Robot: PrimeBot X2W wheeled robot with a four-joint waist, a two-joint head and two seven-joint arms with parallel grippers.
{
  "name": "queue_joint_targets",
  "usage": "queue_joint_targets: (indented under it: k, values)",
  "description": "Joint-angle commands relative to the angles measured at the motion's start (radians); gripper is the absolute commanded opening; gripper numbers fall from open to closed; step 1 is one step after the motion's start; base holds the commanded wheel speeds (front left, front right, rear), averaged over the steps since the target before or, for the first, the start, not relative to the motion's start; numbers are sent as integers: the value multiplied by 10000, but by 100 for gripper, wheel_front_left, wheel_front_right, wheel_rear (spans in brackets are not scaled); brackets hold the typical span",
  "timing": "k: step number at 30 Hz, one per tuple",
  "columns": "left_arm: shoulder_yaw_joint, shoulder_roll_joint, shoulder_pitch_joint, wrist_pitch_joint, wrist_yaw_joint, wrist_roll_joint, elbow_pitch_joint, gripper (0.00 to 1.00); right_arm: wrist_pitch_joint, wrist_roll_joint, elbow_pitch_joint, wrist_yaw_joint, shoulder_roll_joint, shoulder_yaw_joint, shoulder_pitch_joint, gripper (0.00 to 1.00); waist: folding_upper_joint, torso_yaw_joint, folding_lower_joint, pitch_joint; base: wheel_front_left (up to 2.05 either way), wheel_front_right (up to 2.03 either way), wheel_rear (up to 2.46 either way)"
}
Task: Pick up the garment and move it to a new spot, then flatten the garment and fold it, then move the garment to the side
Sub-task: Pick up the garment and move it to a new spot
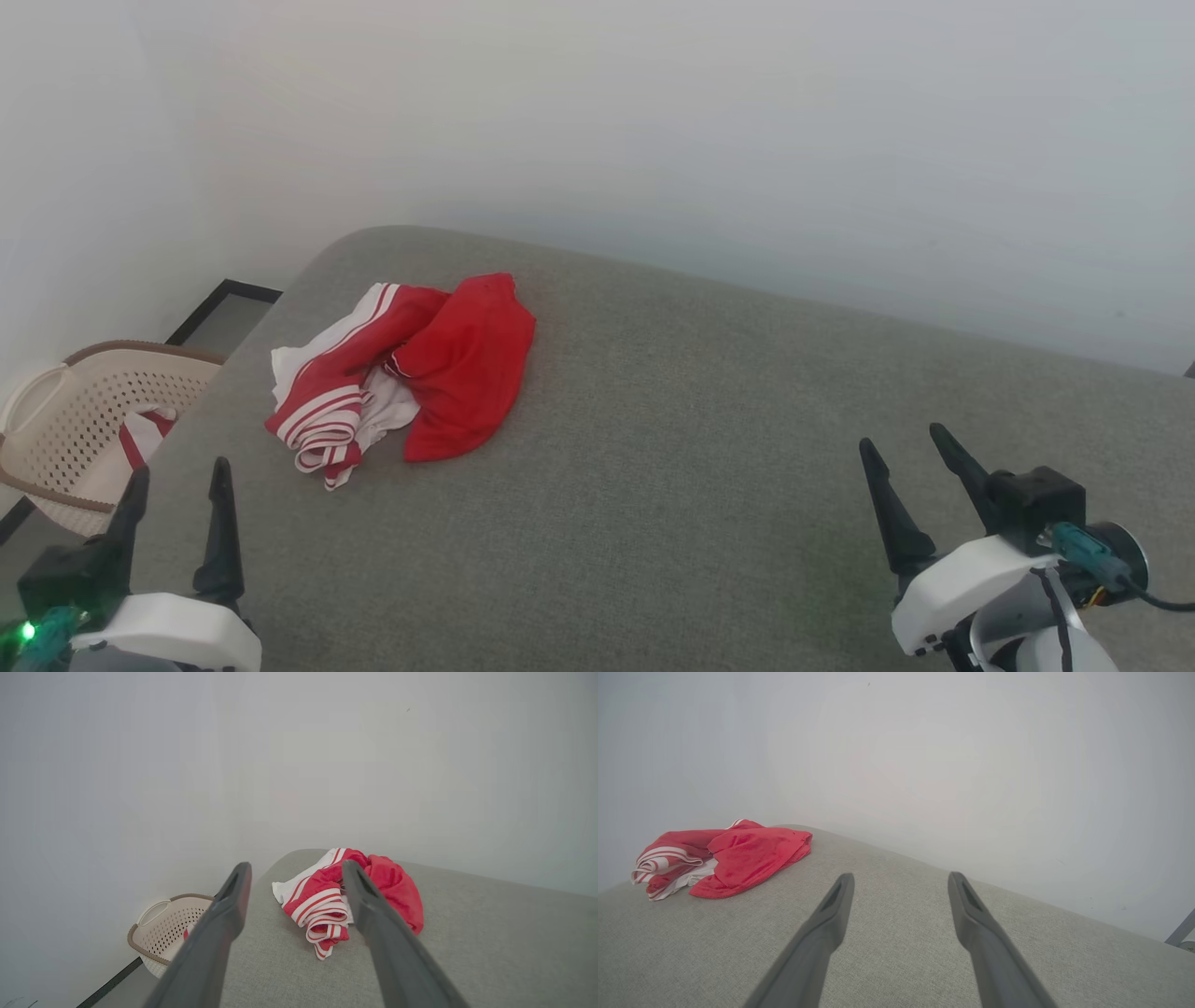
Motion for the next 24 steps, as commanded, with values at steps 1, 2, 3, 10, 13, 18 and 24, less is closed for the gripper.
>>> queue_joint_targets:
  k: [1,2,3,10,13,18,24]
  values:
    - [-31,-28,33,59,37,-72,-23,100,-83,30,7,1,-13,52,-109,100,0,-13,0,16,0,0,0]
    - [-32,-34,-22,97,34,-112,-11,100,-76,29,19,1,-25,68,-122,100,0,-30,0,27,0,0,0]
    - [-39,-32,-82,107,27,-137,1,100,-83,29,24,1,-36,67,-121,100,0,-53,0,41,0,0,0]
    - [-101,124,-665,326,-97,-335,267,100,8,-8,-91,1,-172,-91,-159,100,0,-310,0,247,0,0,0]
    - [-144,217,-1074,375,-147,-307,467,100,82,-46,-188,1,-241,-126,-198,100,0,-521,0,410,0,0,0]
    - [-272,471,-1837,508,-225,-167,917,100,278,-62,-471,1,-466,-144,-287,100,0,-985,0,783,0,0,0]
    - [-275,662,-2684,570,-265,-249,1404,100,528,-43,-962,1,-725,-217,-480,100,0,-1525,0,1521,0,0,0]
